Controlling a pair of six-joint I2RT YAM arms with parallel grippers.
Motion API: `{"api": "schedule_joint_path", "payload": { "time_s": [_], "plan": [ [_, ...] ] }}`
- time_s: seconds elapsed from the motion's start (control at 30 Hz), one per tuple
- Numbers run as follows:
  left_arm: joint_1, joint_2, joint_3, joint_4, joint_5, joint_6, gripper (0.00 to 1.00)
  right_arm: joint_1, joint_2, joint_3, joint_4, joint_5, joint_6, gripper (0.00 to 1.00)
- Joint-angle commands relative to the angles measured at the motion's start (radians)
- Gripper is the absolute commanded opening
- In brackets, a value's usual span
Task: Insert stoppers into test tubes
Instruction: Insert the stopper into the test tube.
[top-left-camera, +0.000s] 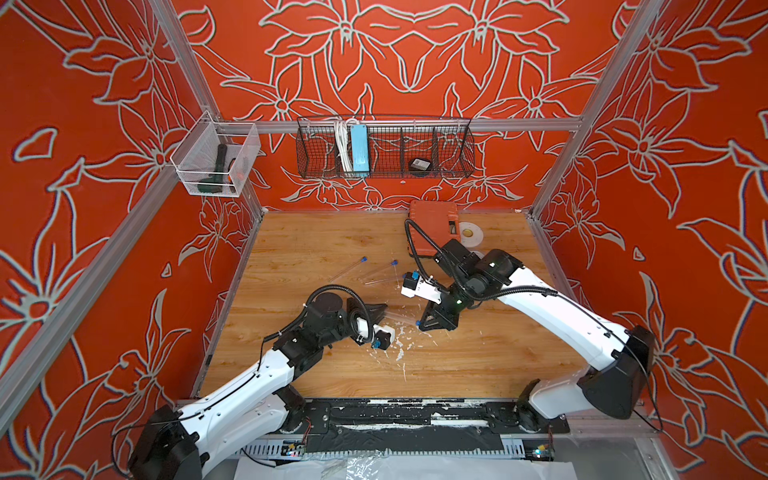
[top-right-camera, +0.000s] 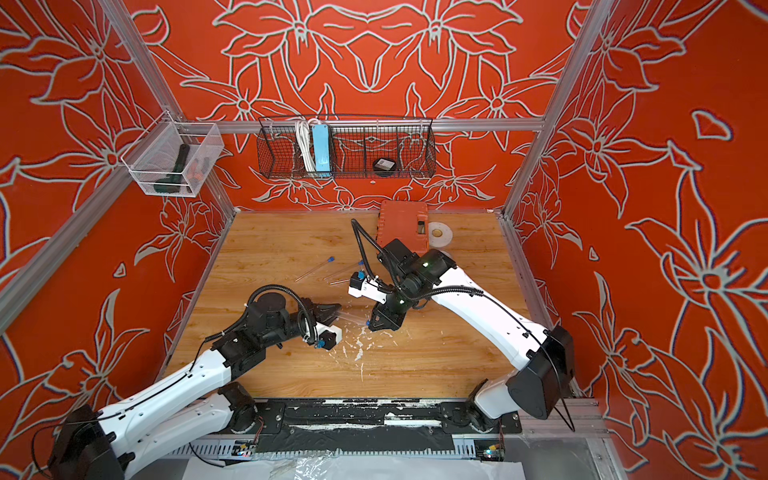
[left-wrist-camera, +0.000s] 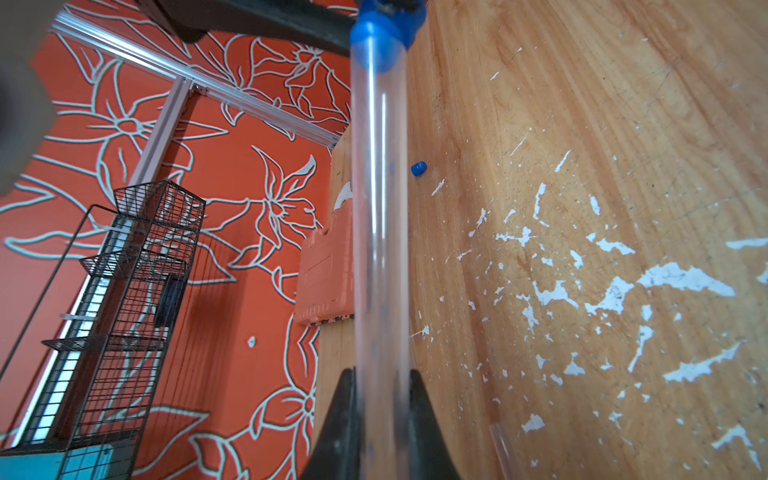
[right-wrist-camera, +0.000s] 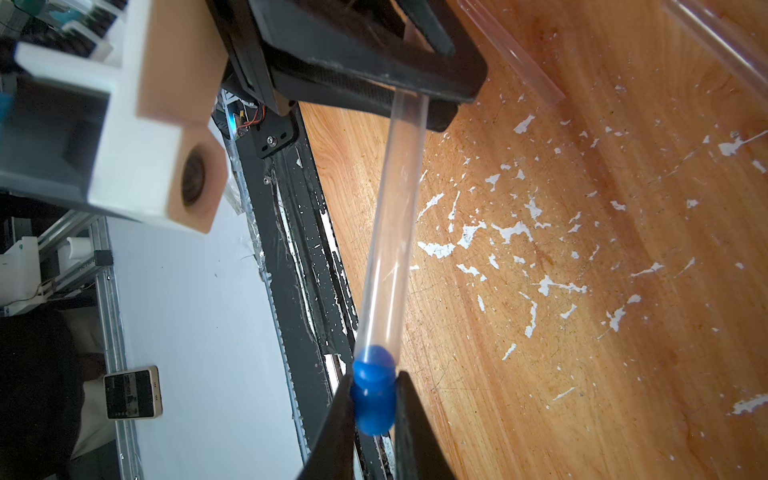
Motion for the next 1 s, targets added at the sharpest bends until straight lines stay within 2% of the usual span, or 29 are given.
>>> {"api": "schedule_joint_path", "payload": {
  "time_s": [0.0, 0.13, 0.33, 0.67, 0.97],
  "plan": [
    [-0.025, -0.013, 0.03, -0.061, 0.057, 0.158, 0.0, 0.01, 0.018, 0.063, 0.017, 0.082, -0.054, 0.06],
    [-0.051, -0.013, 0.034, -0.107, 0.06, 0.23, 0.0, 0.028, 0.034, 0.107, 0.067, 0.132, -0.086, 0.05],
    [-0.118, -0.026, 0.035, -0.118, 0.035, 0.242, 0.0, 0.045, 0.073, 0.193, 0.17, 0.081, -0.065, 0.04],
    [-0.212, -0.03, 0.026, -0.079, 0.027, 0.199, 0.0, 0.049, 0.116, 0.259, 0.327, -0.051, 0.01, 0.03],
    [-0.245, -0.027, 0.017, 0.035, 0.081, 0.106, 0.0, 0.05, 0.167, 0.293, 0.432, -0.131, 0.065, 0.05]
  ]
}}
